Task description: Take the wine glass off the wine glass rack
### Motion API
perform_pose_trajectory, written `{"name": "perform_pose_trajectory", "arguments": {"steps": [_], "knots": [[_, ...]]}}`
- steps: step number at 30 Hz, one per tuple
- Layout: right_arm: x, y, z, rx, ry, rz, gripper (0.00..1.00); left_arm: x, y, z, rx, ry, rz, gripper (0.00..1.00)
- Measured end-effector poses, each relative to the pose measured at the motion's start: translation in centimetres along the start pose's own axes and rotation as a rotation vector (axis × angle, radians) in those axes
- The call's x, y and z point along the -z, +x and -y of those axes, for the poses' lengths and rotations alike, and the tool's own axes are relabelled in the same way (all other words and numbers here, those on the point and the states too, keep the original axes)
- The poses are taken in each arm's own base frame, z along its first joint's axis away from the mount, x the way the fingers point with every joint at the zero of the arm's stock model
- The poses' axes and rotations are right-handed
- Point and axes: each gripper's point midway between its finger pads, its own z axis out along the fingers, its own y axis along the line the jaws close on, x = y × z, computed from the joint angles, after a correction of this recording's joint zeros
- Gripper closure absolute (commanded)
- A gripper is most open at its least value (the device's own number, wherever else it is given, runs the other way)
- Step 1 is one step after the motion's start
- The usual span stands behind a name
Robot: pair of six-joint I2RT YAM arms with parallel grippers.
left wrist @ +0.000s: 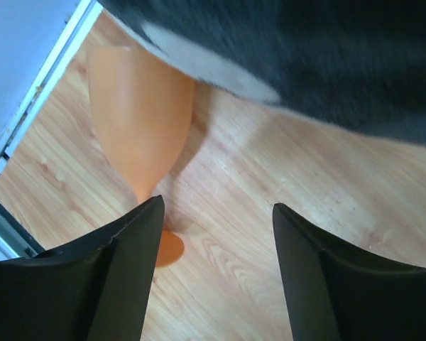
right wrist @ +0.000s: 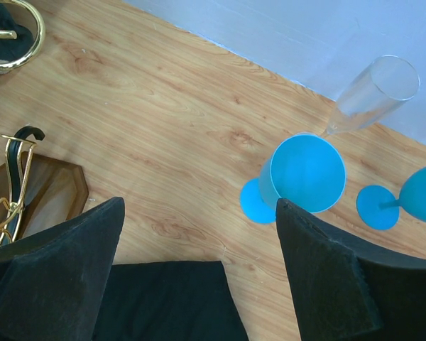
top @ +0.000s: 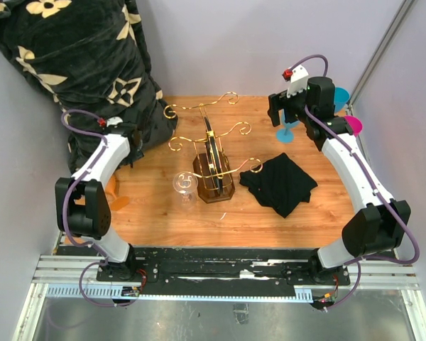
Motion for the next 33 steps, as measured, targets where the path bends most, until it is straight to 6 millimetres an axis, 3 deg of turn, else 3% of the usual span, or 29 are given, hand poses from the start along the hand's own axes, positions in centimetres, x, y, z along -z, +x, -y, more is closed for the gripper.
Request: {"name": "perform_pose_trajectory", "arguments": {"steps": [4,10,15,20,27,33], "knots": [[0.0,0.0,-0.1,0.000,-0.003,0.000,0.12,-0.7,-1.5,-1.0,0.077,0.008,-0.006,0.20],[0.0,0.1,-0.2,-0.001,-0.010,-0.001,0.12,-2.1,0.1,-4.0,0.141,-0.023,-0.036,0.09],[-0.1,0.1,-0.4,-0.004,-0.022,0.001,0.13,-2.2,-0.6,-6.7,0.259,-0.016,-0.008,0.06],[-0.2,0.4,-0.6,-0.008,-0.032,0.000,0.13,-4.2,-0.3,-9.0,0.347,-0.029,-0.042,0.05],[-0.2,0.2,-0.7,-0.010,-0.036,0.006,0.13,-7.4,2.0,-8.0,0.309,-0.023,-0.147,0.04],[-0.2,0.2,-0.9,-0.014,-0.044,0.007,0.13,-8.7,3.0,-7.7,0.292,-0.016,-0.186,0.05]]}}
